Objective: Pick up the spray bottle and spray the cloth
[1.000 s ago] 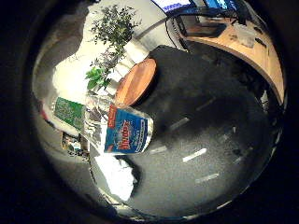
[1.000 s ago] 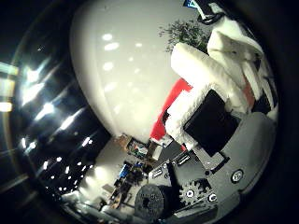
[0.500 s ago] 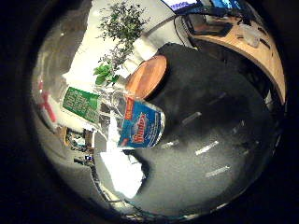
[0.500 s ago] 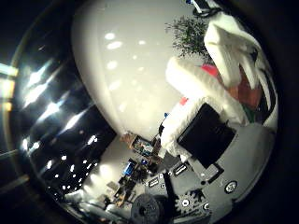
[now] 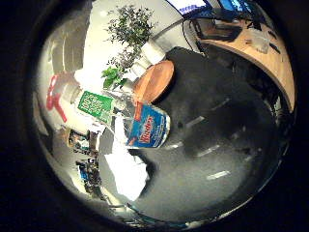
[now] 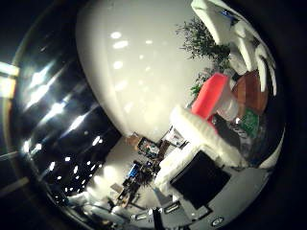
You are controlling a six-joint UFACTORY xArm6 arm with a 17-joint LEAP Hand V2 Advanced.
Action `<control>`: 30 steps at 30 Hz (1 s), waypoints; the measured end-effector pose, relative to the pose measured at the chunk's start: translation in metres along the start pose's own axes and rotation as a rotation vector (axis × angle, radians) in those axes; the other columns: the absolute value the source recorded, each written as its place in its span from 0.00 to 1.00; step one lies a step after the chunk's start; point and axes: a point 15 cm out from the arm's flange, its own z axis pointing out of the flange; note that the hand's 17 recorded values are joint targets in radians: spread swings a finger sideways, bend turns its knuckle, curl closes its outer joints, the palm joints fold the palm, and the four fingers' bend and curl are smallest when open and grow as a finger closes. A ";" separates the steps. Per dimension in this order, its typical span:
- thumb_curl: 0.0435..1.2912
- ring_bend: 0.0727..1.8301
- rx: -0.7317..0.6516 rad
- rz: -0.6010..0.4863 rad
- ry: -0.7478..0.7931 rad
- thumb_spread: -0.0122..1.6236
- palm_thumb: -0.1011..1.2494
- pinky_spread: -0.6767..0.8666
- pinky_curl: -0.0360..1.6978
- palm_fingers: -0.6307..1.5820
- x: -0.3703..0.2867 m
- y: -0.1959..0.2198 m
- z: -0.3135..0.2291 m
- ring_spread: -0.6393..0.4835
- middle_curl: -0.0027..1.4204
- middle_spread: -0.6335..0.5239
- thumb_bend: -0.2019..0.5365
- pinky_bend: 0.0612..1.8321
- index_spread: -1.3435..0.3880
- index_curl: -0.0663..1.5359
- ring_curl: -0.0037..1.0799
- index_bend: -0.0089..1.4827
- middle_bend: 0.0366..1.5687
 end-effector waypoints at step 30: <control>0.21 0.17 -0.093 0.042 0.042 0.67 0.50 0.66 0.26 0.35 0.065 0.012 0.005 0.67 0.25 0.60 0.24 0.17 0.62 0.24 0.26 0.12 0.10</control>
